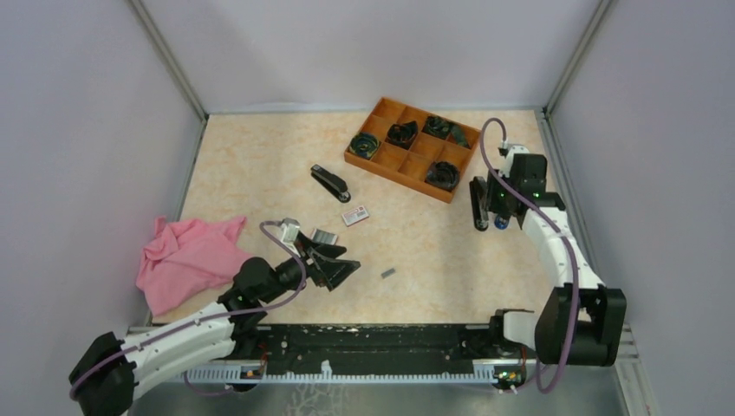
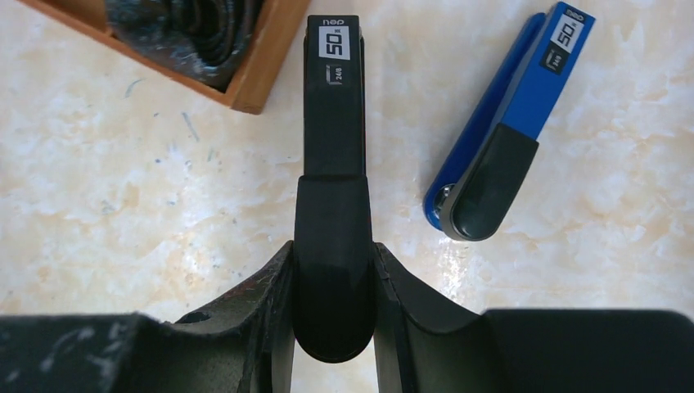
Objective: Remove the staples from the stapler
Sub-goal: Pick up the stapler from the center of the board.
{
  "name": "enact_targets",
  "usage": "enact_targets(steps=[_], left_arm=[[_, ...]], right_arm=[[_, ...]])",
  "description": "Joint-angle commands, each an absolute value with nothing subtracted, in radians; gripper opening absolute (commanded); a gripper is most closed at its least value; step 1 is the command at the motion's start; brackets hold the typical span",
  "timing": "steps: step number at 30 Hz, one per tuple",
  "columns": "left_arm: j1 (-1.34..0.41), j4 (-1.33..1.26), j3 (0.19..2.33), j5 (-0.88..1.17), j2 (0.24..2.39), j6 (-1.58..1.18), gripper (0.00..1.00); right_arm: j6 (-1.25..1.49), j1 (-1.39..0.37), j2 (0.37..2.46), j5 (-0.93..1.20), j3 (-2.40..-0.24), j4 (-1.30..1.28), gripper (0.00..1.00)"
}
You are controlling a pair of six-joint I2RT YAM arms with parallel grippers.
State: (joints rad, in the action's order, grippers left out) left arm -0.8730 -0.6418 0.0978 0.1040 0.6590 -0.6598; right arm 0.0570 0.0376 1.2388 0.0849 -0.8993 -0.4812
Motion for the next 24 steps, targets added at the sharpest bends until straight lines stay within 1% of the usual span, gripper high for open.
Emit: enact_targets(steps=[1, 8, 13, 18, 21, 24], left_arm=[[-0.868, -0.767, 0.085, 0.148, 0.701, -0.670, 0.99], [-0.868, -0.980, 0.087, 0.208, 0.866, -0.671, 0.99], [-0.869, -1.159, 0.128, 0.237, 1.025, -0.672, 0.99], [-0.869, -1.341, 0.207, 0.235, 1.211, -0.701, 0.99], [-0.868, -1.438, 0.274, 0.211, 1.322, -0.736, 0.99], [-0.867, -1.480, 0.338, 0.161, 1.412, -0.756, 0.99]], right_arm=[[0.006, 0.061, 1.126, 0.250, -0.899, -0.427, 0.00], [-0.047, 0.076, 0.997, 0.577, -0.876, -0.413, 0.00], [-0.002, 0.075, 1.011, 0.799, -0.903, -0.378, 0.00], [0.158, 0.075, 1.089, 1.017, -0.941, -0.271, 0.00], [0.306, 0.070, 1.123, 1.108, -0.934, -0.126, 0.00], [0.457, 0.049, 1.144, 1.149, -0.905, 0.062, 0.00]])
